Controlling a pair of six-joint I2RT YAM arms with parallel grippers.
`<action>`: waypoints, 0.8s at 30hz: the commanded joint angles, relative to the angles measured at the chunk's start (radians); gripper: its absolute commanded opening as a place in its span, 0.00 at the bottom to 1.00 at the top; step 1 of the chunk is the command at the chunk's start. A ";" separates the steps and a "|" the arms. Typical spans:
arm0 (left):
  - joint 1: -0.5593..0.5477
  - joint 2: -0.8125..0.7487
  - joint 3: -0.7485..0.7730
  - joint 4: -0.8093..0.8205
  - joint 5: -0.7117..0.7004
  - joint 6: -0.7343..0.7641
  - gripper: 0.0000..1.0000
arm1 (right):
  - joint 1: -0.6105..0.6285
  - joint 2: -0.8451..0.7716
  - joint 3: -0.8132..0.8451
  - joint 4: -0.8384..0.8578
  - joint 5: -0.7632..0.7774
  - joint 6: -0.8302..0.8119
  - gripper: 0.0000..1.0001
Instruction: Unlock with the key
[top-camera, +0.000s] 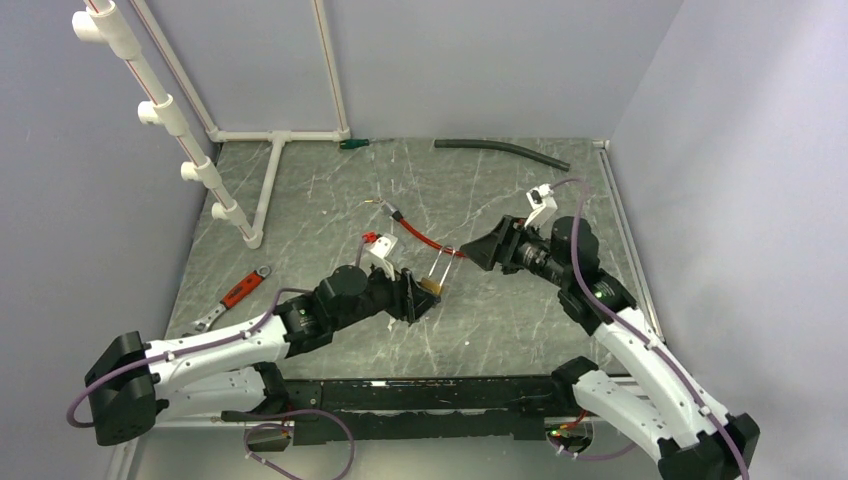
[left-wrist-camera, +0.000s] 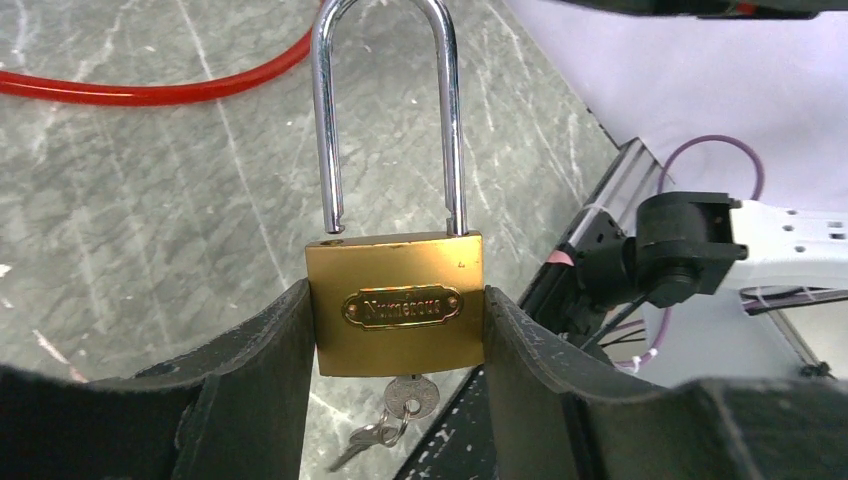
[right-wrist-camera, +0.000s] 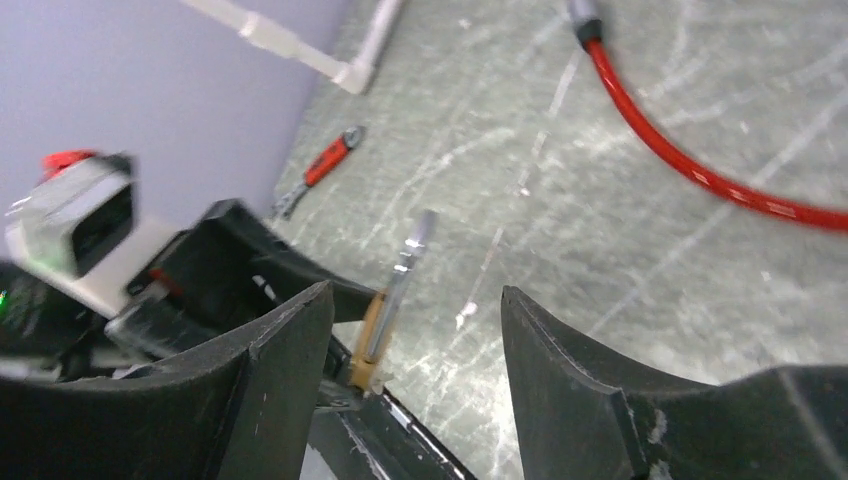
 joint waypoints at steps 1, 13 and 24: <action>-0.002 -0.047 0.008 0.090 -0.072 0.044 0.00 | 0.001 0.030 -0.027 -0.017 0.031 0.132 0.63; -0.002 -0.036 -0.007 0.122 -0.081 0.062 0.00 | 0.226 0.144 -0.086 0.182 0.060 0.211 0.62; -0.002 -0.077 -0.031 0.101 -0.088 0.068 0.00 | 0.265 0.262 -0.085 0.266 0.049 0.222 0.39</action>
